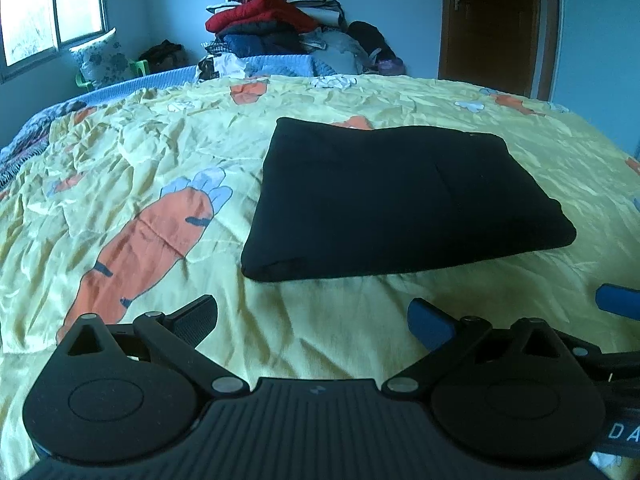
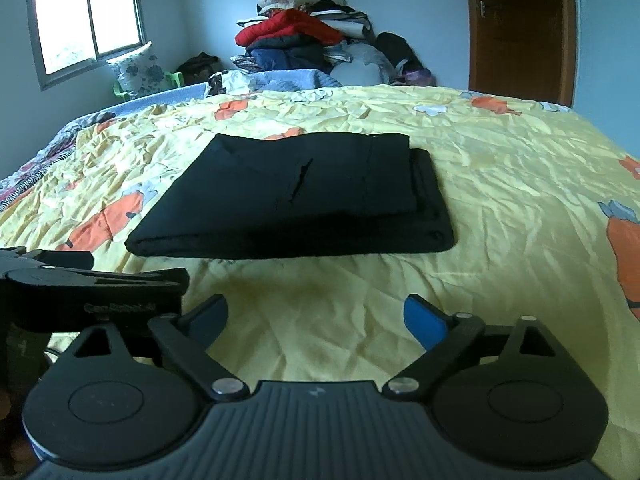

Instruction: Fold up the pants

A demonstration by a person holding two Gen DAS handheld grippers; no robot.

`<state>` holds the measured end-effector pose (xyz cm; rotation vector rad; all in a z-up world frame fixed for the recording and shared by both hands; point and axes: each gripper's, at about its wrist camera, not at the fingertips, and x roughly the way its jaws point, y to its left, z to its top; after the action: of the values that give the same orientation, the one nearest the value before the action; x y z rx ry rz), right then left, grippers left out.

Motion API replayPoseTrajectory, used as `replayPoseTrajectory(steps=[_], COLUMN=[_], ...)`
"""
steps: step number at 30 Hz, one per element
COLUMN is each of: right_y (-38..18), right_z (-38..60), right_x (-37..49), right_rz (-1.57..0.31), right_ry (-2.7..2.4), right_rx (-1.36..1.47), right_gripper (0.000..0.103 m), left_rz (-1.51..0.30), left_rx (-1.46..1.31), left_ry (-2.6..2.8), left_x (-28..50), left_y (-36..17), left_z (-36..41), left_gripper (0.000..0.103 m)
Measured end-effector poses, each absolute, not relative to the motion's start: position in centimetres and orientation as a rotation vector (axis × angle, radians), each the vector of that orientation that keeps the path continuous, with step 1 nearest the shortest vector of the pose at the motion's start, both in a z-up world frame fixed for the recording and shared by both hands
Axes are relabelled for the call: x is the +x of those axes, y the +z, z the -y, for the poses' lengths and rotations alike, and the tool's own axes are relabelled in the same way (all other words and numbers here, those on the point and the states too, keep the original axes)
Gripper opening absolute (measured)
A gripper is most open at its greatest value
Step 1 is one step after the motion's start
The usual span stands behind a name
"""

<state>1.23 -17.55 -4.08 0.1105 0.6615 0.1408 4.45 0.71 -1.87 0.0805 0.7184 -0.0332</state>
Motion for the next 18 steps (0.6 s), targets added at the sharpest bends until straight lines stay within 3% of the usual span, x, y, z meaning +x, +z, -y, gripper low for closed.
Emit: replayPoseTrajectory(steps=[18], right_y=[-4.8], right_z=[17.7], right_x=[0.1], right_rz=[-0.674], right_ry=[0.097], right_rx=[0.111], right_gripper=[0.097], left_rz=[-0.729], left_rx=[0.099], left_ry=[-0.033], left_x=[3.1], left_y=[-2.9], left_z=[-1.3], left_gripper=[0.103])
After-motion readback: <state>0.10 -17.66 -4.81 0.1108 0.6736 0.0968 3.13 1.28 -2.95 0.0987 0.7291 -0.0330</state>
